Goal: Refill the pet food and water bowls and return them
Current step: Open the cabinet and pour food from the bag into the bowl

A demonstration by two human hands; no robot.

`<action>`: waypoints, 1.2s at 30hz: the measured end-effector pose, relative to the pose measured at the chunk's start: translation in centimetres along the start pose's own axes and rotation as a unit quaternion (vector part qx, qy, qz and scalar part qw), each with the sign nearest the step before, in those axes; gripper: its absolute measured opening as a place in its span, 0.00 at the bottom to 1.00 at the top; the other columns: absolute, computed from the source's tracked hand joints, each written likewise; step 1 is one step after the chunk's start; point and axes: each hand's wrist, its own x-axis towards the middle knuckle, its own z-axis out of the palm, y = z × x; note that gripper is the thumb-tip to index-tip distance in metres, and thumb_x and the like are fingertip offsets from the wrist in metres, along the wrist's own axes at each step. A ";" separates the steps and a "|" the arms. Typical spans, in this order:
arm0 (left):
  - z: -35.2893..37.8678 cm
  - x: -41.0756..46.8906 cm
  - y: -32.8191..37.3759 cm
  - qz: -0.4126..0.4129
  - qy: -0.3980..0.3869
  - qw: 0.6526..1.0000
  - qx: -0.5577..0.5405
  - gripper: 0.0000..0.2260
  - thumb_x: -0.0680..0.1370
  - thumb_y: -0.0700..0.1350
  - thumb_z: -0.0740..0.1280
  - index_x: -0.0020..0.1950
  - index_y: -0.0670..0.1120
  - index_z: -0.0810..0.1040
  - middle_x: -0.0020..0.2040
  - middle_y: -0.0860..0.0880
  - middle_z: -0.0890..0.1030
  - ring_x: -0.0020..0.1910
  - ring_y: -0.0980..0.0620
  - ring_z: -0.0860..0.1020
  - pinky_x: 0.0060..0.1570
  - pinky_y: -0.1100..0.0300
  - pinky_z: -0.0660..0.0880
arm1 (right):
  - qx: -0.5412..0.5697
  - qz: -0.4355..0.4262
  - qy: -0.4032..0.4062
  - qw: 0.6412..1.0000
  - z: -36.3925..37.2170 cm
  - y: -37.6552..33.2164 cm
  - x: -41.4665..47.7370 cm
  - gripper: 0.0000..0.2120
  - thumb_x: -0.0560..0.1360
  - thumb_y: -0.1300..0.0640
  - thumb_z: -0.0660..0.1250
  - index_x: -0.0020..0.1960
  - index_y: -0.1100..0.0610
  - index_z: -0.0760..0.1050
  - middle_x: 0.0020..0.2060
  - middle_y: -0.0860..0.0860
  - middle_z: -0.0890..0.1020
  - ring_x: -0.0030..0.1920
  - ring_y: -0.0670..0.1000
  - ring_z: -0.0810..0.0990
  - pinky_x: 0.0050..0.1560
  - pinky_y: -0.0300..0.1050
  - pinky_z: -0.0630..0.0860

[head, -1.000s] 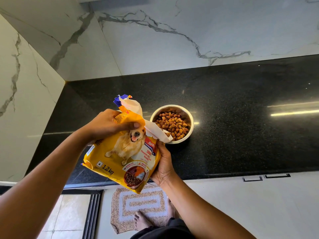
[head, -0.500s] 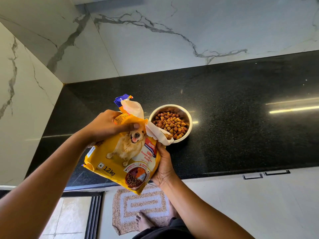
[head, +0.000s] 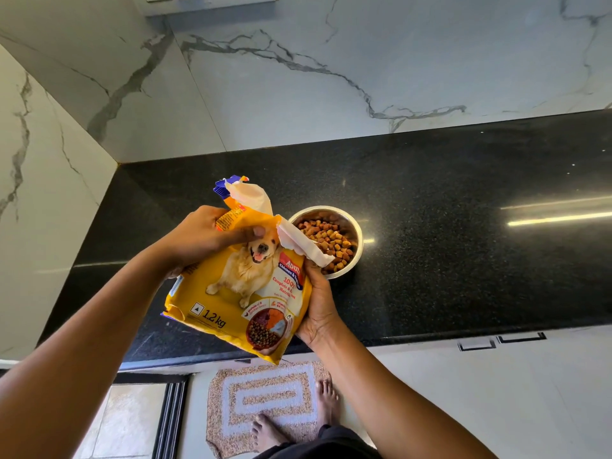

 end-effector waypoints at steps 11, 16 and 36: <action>0.8 1.0 -0.2 0.015 -0.010 1.000 0.000 0.23 0.67 0.62 0.75 0.56 0.49 0.84 0.47 0.49 0.88 0.46 0.47 0.88 0.54 0.43 0.83 | -0.006 0.003 0.016 1.000 -0.4 -1.5 -0.6 0.27 0.82 0.36 0.59 0.64 0.55 0.85 0.60 0.61 0.86 0.58 0.60 0.86 0.56 0.59 0.85; 0.9 0.7 -0.8 0.022 -0.012 0.999 -0.024 0.24 0.66 0.61 0.75 0.56 0.49 0.83 0.47 0.51 0.89 0.46 0.48 0.88 0.51 0.46 0.84 | -0.013 0.007 0.028 1.000 -0.5 -1.4 -0.7 0.27 0.82 0.37 0.59 0.67 0.55 0.82 0.62 0.62 0.84 0.59 0.61 0.85 0.58 0.61 0.83; 3.7 -2.5 -8.9 0.064 0.013 0.959 -0.276 0.30 0.57 0.60 0.84 0.58 0.58 0.83 0.54 0.45 0.87 0.54 0.43 0.86 0.47 0.51 0.84 | -0.218 -0.043 0.045 0.974 0.6 -4.1 -3.2 0.23 0.74 0.43 0.68 0.62 0.55 0.84 0.57 0.61 0.86 0.58 0.62 0.85 0.59 0.61 0.82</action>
